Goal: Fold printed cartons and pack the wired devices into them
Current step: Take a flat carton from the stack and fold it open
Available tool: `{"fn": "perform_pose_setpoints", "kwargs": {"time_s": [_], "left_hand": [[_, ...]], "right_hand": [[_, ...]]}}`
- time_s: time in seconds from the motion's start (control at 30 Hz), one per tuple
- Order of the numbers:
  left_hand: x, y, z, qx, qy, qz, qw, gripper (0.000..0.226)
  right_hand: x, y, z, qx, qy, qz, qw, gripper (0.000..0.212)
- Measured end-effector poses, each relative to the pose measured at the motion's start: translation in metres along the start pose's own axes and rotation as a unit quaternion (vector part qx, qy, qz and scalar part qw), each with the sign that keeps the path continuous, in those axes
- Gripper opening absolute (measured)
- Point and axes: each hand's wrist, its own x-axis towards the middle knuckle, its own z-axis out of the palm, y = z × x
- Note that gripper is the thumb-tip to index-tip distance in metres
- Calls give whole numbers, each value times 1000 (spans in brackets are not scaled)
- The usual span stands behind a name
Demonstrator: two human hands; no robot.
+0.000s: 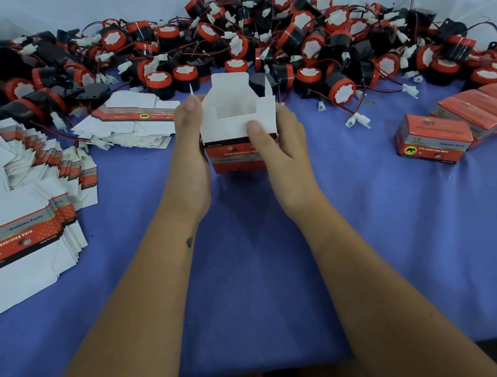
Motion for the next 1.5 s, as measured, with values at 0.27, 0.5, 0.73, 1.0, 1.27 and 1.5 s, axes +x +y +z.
{"fn": "perform_pose_setpoints", "kwargs": {"time_s": [0.27, 0.5, 0.73, 1.0, 1.27, 1.5], "left_hand": [[0, -11, 7, 3, -11, -25, 1000, 29], [-1, -13, 10, 53, 10, -27, 998, 16], [-1, -15, 14, 111, 36, -11, 993, 34], [0, -12, 17, 86, 43, -24, 995, 30], [-6, -13, 14, 38, 21, -6, 999, 18], [-7, -12, 15, 122, 62, 14, 990, 36]], "right_hand": [[4, 0, -2, 180, -9, 139, 974, 24], [5, 0, -2, 150, -7, 155, 976, 18], [8, -2, -7, 318, -27, 193, 928, 44], [8, 0, -9, 276, -68, 147, 947, 35], [7, -4, -8, 256, -47, 164, 952, 20], [3, -7, -8, 168, -25, 130, 977, 36]]}}
